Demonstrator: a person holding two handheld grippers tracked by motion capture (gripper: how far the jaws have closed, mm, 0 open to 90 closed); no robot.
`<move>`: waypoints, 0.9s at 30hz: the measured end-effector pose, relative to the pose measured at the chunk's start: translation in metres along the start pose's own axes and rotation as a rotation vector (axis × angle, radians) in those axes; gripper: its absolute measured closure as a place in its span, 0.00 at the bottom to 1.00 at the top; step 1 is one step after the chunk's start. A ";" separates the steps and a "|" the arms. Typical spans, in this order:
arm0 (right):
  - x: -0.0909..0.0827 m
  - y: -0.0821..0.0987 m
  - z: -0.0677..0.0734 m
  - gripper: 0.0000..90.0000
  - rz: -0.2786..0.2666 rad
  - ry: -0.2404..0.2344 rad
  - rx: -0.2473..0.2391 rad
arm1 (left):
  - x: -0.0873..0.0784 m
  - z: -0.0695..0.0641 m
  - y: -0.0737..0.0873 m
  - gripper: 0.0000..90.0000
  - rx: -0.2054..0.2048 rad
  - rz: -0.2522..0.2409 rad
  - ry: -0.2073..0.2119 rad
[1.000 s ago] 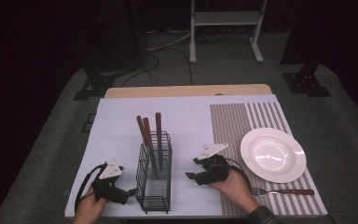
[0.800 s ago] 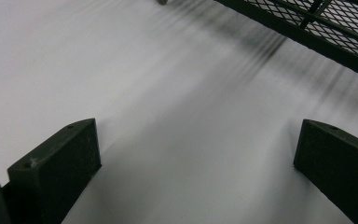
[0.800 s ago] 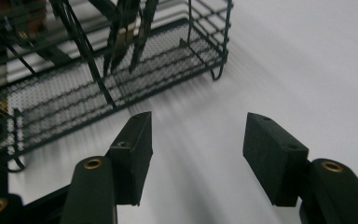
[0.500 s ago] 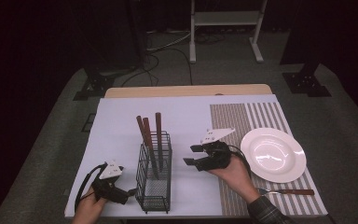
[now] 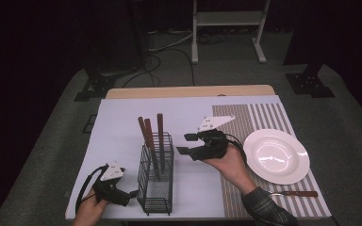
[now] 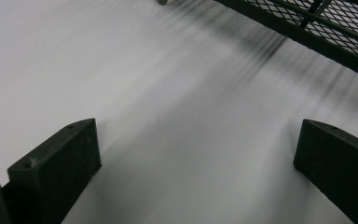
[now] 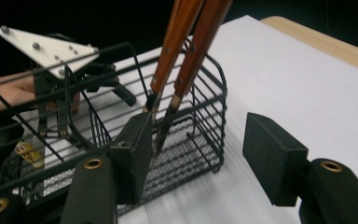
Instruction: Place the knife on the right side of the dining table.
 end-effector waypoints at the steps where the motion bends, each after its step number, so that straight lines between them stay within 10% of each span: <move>1: 0.001 -0.002 0.000 0.46 -0.002 -0.004 -0.002 | 0.000 0.000 0.000 0.00 0.000 0.000 0.000; 27: 0.045 -0.066 -0.011 0.49 -0.094 -0.054 0.034 | 0.000 0.000 0.000 0.00 0.001 -0.002 -0.001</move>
Point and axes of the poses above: each handheld gripper's, and its own axes: x roughly forward along the jaws, y roughly out of its underside, z roughly to its left, the point moved 7 cm from there along x, roughly forward along the jaws, and after that the axes turned 10 degrees about y, right-handed, at the moved point
